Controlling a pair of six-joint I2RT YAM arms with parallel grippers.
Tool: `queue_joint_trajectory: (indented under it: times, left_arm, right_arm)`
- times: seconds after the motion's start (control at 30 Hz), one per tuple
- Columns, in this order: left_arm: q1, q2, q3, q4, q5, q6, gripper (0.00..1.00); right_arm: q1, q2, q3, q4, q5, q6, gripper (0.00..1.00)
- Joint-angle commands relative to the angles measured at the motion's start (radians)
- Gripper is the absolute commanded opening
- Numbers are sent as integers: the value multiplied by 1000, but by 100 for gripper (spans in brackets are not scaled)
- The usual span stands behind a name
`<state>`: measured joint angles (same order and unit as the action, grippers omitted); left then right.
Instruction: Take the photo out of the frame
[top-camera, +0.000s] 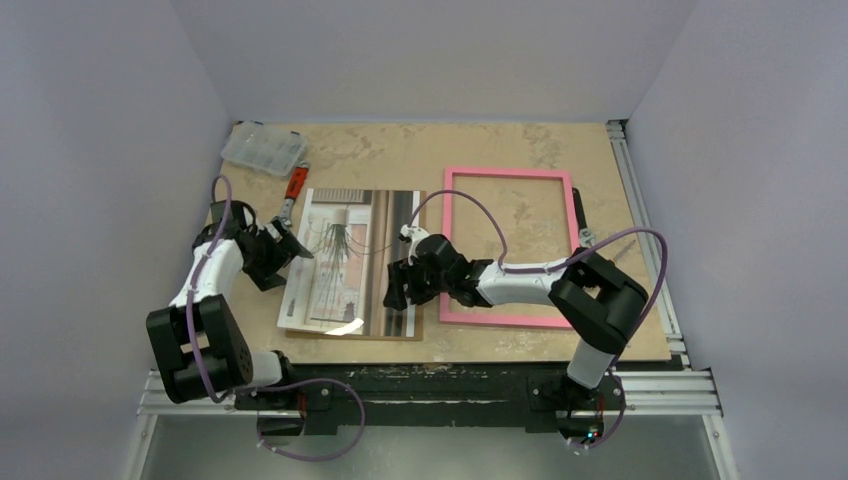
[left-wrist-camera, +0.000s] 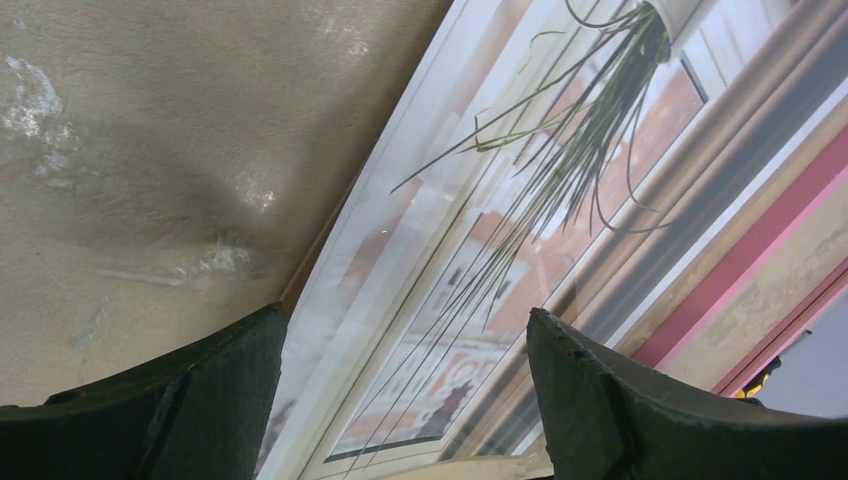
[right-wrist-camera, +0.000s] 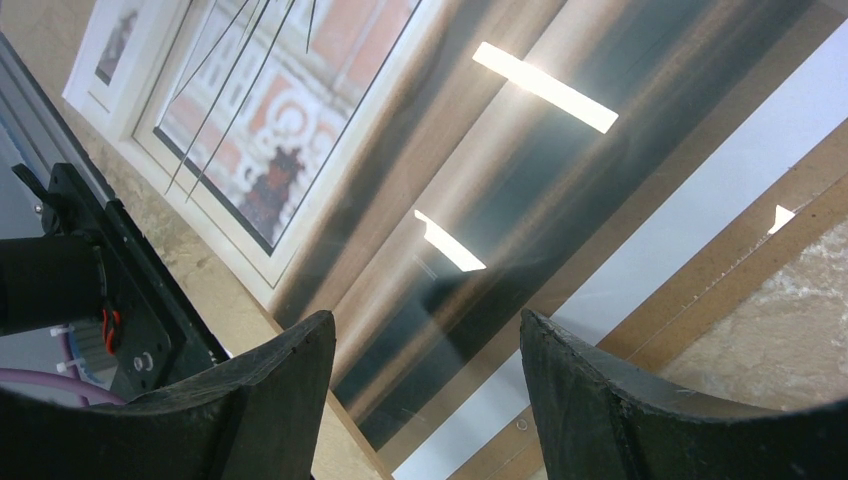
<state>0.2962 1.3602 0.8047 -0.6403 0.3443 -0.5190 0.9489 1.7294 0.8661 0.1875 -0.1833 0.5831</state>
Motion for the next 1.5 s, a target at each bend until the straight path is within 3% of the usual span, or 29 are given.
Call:
queue_joint_trajectory:
  times: [0.0,0.2,0.47,1.0,1.27,1.47]
  left_arm:
    - [-15,-76,-6,1,52,-10,85]
    - [-16,-119,-20,0,109,-43,80]
    - [-16,-161,-24,-2,146,-69,57]
    - [-16,-179,-23,0,203,-65,25]
    - [-16,-170,11,-48,175,-45,6]
    - [-16,-158,38,-85,156,-34,0]
  right_arm:
    - [2,54,2,-71,-17,5,67]
    - [3,62,5,-78,-19,7,67]
    - [4,73,16,-87,-22,10,67]
    - [4,66,45,-133,-1,-2,67]
    - [41,-17,126,-259,93,-80,68]
    - [156,-71,228,-364,237,-190,70]
